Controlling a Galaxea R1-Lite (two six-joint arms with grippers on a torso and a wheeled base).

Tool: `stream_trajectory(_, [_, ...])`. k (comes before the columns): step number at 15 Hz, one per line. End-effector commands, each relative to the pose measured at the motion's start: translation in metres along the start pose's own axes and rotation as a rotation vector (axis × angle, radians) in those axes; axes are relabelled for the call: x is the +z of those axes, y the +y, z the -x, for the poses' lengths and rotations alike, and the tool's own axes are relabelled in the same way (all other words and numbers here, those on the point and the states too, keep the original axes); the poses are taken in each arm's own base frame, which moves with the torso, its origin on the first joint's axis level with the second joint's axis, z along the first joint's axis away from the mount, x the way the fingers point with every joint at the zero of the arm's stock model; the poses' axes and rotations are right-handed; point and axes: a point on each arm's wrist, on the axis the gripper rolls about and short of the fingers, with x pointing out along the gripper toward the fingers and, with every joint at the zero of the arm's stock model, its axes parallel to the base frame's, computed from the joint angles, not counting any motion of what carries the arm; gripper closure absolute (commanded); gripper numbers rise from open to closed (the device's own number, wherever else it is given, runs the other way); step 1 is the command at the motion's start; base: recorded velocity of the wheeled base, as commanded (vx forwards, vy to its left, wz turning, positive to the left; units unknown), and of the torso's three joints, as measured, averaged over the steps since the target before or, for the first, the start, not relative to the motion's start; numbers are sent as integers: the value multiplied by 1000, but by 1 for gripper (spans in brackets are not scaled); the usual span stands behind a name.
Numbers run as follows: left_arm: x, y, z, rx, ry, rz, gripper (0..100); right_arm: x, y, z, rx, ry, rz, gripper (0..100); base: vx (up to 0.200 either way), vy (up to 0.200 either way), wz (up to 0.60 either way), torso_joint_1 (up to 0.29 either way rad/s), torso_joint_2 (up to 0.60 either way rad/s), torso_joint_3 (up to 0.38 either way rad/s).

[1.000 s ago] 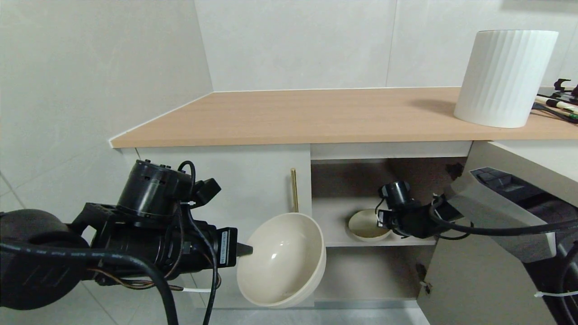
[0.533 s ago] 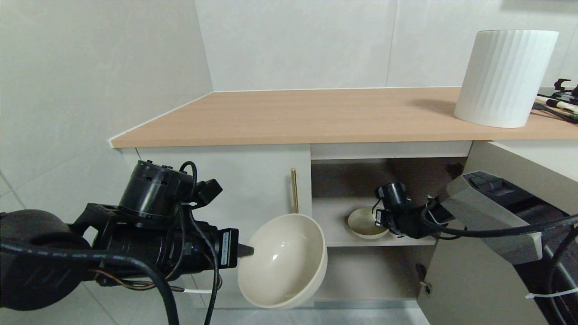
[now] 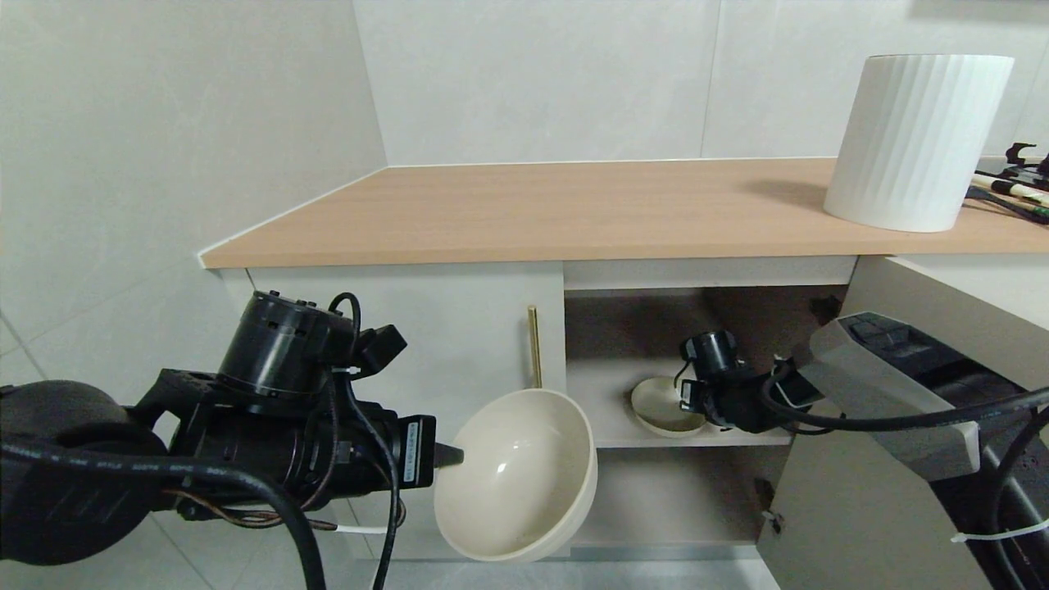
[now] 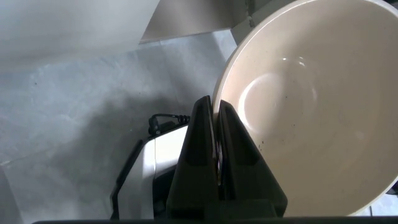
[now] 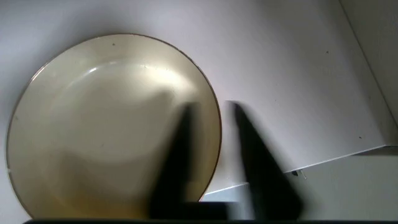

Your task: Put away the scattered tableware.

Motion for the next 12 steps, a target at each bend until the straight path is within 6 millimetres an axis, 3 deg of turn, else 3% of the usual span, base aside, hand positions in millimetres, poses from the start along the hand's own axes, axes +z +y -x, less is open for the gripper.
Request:
stream_trajectory(1, [2, -1, -3, -3, 1, -2, 100, 1, 0, 0, 1, -3, -1, 0, 0, 0, 0, 0, 0, 0])
stream_trajectory(3, [5, -15, -15, -15, 11, -35, 100, 13, -3, 17, 6, -16, -36, 0, 0, 0, 0, 0, 0, 0])
stream_trajectory(7, [-1, -17, -52, 146, 23, -63, 100, 32, -4, 92, 98, -23, -23, 0, 0, 0, 0, 0, 0, 0])
stream_trajectory(8, [-1, -18, -55, 157, 24, -66, 100, 32, -4, 102, 115, -22, -17, 0, 0, 0, 0, 0, 0, 0])
stream_trajectory(9, [-5, -19, -62, 179, 36, -77, 100, 29, -10, 140, 170, -3, 8, 0, 0, 0, 0, 0, 0, 0])
stream_trajectory(12, [-12, -19, -73, 196, 70, -88, 100, 40, -27, 208, 378, 8, 15, 0, 0, 0, 0, 0, 0, 0])
